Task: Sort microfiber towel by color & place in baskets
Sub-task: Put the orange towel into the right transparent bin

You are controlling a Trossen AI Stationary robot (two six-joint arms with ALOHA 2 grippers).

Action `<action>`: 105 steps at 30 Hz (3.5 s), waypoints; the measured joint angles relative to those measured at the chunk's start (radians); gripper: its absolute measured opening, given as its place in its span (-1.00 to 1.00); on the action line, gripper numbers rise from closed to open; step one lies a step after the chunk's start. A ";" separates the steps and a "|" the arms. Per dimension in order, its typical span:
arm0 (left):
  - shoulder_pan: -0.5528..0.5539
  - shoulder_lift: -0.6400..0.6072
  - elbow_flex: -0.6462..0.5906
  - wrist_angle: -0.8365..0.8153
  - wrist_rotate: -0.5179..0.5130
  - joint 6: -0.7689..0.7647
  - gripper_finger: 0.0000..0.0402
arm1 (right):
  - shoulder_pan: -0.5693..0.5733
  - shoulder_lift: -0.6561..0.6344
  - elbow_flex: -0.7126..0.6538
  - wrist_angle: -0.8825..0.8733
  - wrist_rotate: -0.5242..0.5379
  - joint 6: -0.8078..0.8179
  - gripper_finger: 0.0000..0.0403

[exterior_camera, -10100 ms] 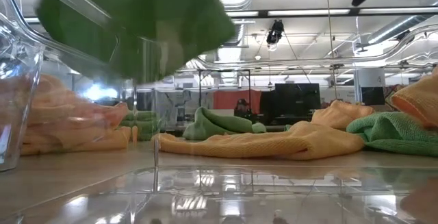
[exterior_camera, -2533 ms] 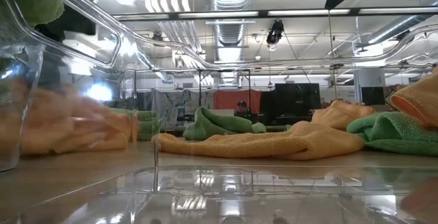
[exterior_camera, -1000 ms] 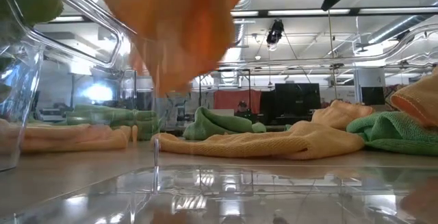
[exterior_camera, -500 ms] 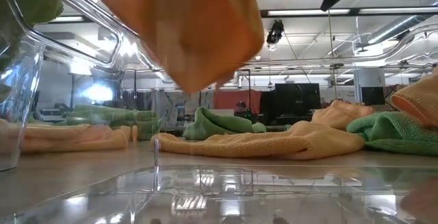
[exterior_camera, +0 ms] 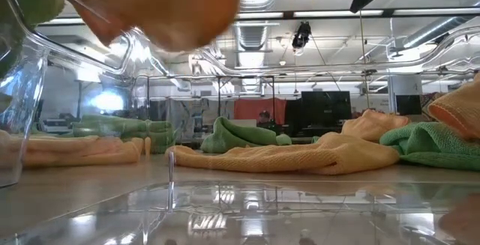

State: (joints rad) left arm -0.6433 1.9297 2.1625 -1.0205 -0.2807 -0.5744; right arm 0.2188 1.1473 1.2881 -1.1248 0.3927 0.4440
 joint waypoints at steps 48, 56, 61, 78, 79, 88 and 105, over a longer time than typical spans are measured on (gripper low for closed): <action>0.162 0.002 -0.278 0.151 0.001 -0.030 -0.31 | 0.001 0.000 -0.001 -0.105 -0.034 -0.064 -0.89; 0.246 0.006 -0.334 0.165 -0.051 0.121 -0.31 | 0.001 0.000 -0.002 -0.104 -0.034 -0.094 -0.89; 0.311 0.007 -0.454 0.240 -0.040 0.121 -0.31 | 0.001 0.000 -0.002 -0.100 -0.034 -0.117 -0.89; 0.402 0.007 -0.699 0.473 -0.015 0.202 -0.31 | 0.001 0.000 -0.002 -0.092 -0.034 -0.138 -0.89; 0.408 0.007 -0.715 0.476 -0.015 0.207 -0.31 | 0.001 0.000 -0.002 -0.092 -0.034 -0.130 -0.89; 0.468 0.007 -0.827 0.615 0.049 0.323 -0.31 | 0.001 0.000 -0.002 -0.090 -0.034 -0.103 -0.89; 0.518 0.061 -0.868 0.747 0.213 0.420 -0.31 | 0.001 0.000 -0.002 -0.089 -0.035 -0.085 -0.89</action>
State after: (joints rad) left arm -0.1252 1.9912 1.2944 -0.2737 -0.0677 -0.1544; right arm 0.2199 1.1473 1.2865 -1.2140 0.3580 0.3592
